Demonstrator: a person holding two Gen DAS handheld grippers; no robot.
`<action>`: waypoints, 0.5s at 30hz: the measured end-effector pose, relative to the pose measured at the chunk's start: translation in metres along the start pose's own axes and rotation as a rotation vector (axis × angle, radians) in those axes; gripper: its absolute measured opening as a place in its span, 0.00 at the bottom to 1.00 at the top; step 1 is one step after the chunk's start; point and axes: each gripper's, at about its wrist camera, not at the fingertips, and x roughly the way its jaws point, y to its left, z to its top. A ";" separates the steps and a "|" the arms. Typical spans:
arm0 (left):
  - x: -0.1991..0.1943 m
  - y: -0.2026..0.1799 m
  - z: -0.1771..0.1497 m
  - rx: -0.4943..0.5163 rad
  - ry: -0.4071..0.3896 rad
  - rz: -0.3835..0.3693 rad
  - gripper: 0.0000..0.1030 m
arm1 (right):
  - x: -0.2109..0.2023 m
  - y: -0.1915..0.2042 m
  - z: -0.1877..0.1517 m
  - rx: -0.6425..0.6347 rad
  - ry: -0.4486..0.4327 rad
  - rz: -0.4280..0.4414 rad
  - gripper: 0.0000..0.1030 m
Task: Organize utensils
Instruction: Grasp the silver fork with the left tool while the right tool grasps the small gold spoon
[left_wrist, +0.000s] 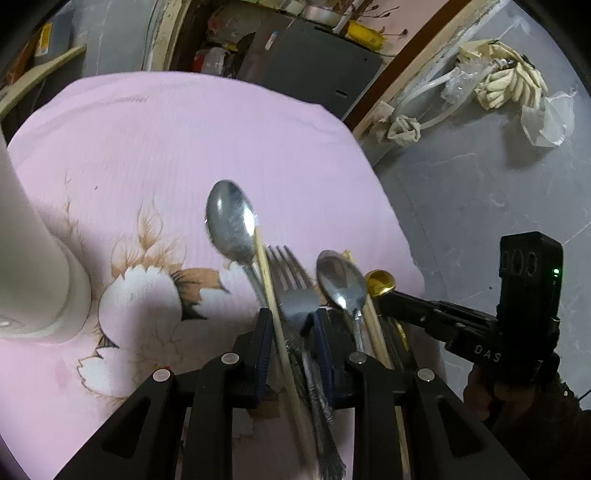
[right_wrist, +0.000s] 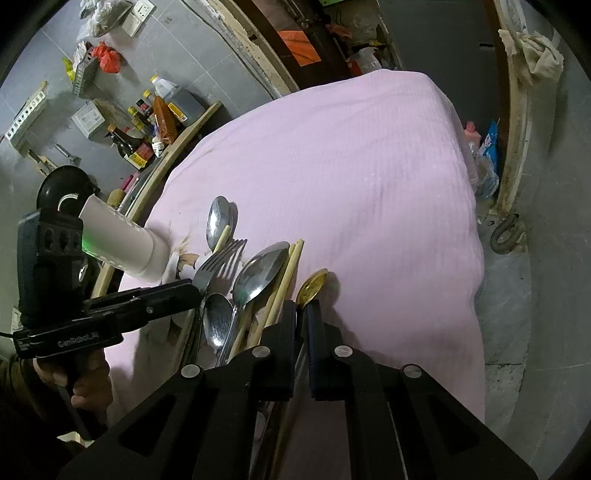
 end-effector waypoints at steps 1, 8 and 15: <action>-0.001 -0.002 0.001 0.005 -0.003 -0.006 0.22 | 0.000 -0.001 0.000 -0.002 0.002 0.001 0.05; 0.005 0.000 0.007 0.003 0.023 -0.037 0.22 | 0.000 -0.003 0.000 -0.003 0.003 0.010 0.05; 0.024 0.000 0.015 -0.022 0.085 -0.072 0.21 | 0.002 -0.010 0.005 0.002 0.026 0.047 0.05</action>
